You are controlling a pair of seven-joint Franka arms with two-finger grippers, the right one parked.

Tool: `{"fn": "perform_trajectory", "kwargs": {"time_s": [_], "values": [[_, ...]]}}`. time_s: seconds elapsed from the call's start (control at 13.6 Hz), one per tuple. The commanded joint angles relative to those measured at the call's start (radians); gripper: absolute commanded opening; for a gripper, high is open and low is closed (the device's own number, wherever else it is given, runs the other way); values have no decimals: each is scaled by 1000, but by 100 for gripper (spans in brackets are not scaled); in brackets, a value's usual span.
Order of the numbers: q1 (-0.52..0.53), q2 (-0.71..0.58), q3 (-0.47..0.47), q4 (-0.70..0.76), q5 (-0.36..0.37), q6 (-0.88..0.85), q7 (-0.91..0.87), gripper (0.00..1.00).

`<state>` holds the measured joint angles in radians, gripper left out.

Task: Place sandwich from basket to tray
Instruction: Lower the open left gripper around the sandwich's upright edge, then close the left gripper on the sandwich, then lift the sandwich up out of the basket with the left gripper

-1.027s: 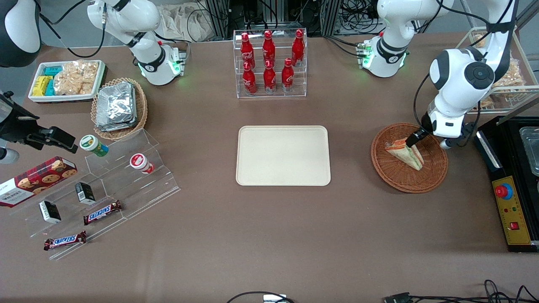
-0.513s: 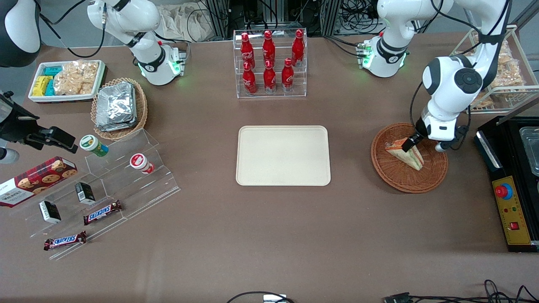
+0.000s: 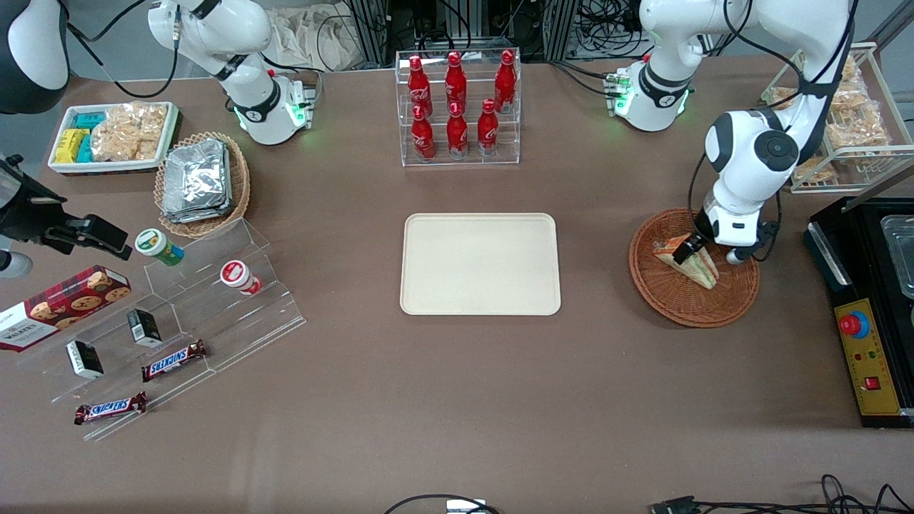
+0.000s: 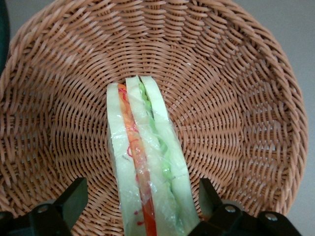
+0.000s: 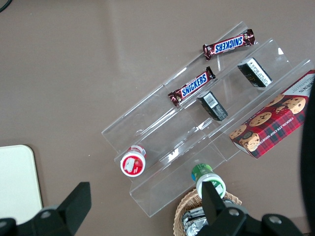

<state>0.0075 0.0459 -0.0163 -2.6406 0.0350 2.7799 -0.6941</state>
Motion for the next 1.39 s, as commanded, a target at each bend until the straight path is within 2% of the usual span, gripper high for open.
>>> {"fn": "perform_trajectory", "kwargs": {"time_s": [0.0, 0.07, 0.15, 0.22, 0.29, 0.51, 0.66, 0.95, 1.17, 1.32], "values": [[3, 6, -2, -10, 9, 32, -21, 72], [3, 11, -2, -9, 9, 33, -19, 53], [3, 9, -2, -10, 9, 36, -19, 27], [2, 11, -2, -9, 9, 36, -19, 13], [2, 11, -4, -7, 11, 36, -18, 9], [0, -15, -4, -4, 11, 23, -7, 7], [-11, -67, -10, 2, 19, -60, 13, 7], [-9, -195, -11, 33, 19, -285, 340, 5], [-9, -247, -11, 41, 19, -330, 572, 5], [-9, -271, -13, 79, 19, -370, 654, 5]]}}
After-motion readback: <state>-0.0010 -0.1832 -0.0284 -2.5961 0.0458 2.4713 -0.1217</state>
